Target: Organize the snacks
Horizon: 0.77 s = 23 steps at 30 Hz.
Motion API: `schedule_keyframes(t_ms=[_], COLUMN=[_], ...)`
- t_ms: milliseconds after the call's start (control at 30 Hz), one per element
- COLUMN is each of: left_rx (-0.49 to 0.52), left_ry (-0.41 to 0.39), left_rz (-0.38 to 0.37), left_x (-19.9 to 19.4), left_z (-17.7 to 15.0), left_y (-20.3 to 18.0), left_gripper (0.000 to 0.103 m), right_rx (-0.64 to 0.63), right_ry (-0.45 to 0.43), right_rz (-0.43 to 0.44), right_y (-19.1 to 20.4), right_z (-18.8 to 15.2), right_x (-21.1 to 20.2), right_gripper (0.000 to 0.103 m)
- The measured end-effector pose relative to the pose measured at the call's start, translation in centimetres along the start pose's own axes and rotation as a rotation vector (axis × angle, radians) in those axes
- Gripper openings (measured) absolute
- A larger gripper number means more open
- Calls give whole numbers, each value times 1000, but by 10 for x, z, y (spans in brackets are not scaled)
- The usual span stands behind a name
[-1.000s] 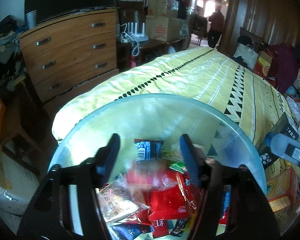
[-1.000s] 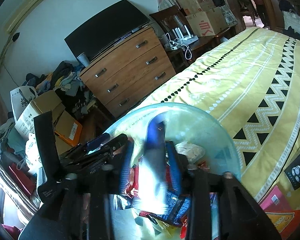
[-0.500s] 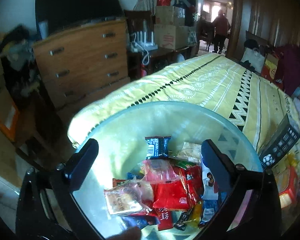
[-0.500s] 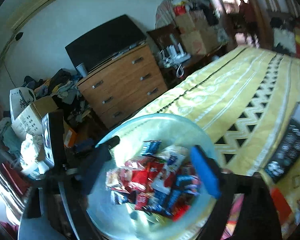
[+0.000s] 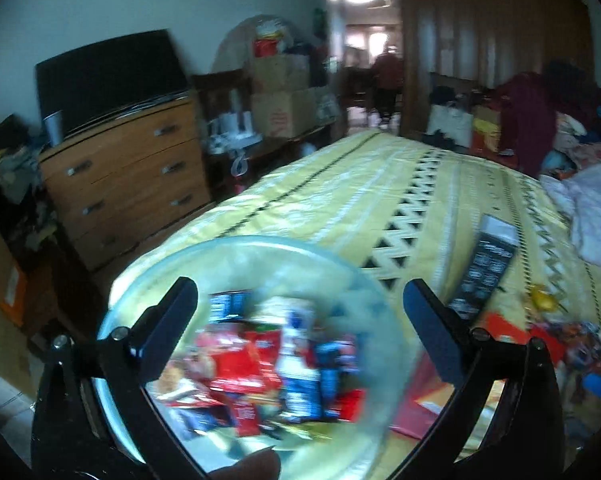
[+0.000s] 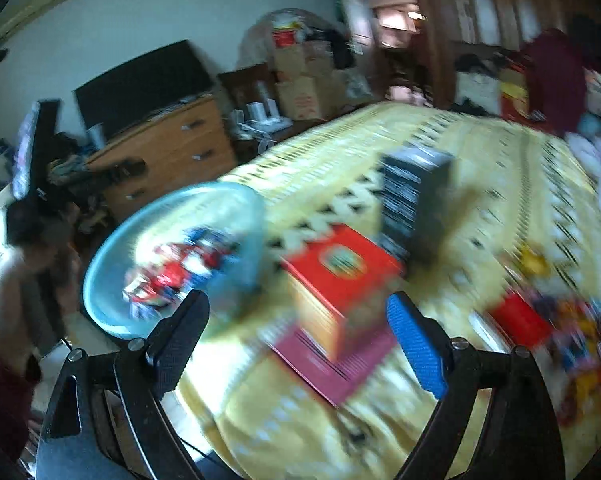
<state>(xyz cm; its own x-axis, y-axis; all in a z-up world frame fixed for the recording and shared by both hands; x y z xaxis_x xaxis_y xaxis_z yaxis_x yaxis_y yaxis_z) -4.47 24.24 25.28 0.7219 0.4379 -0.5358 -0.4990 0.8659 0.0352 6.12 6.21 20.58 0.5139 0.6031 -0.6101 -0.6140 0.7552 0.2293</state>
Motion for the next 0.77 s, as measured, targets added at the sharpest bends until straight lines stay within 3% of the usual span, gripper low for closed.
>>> schedule_keyframes(t_ms=[267,367,433,500,633,767], left_rx=[112,147,144,175,251,282], left_ry=[4,8,76,228,449,469], left_rz=[-128,-220,-358,-467,-446,-415], left_x=[-11,-14,-6,19,62,83], left_z=[-16,-34,-57,-94,-159,-196], left_y=[-88,-127,-159,-198,-249,-265], left_gripper=[103,103,103,103,103,103], right_rx=[128,168,194,250,330,377], right_ry=[8,15,26,55,115,147], right_rz=[-133,-178,-208,-242,-288,-311], right_y=[-81,-110,-125,-147,-177,-196], right_z=[-56,-77,-91,-114,-157,-185], right_x=[-50,-65,-72,-78,-86,-90], right_gripper=[92,92,92,92,92,92])
Point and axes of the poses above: each gripper's, at about its wrist camera, not at the fingertips, and x roughly the way its jaws point, y to its left, z to its top, the point moved 1 cm from there along x, roughly the way its jaws point, and after that the axes turned 1 degree about -x, right-handed, at the moved point
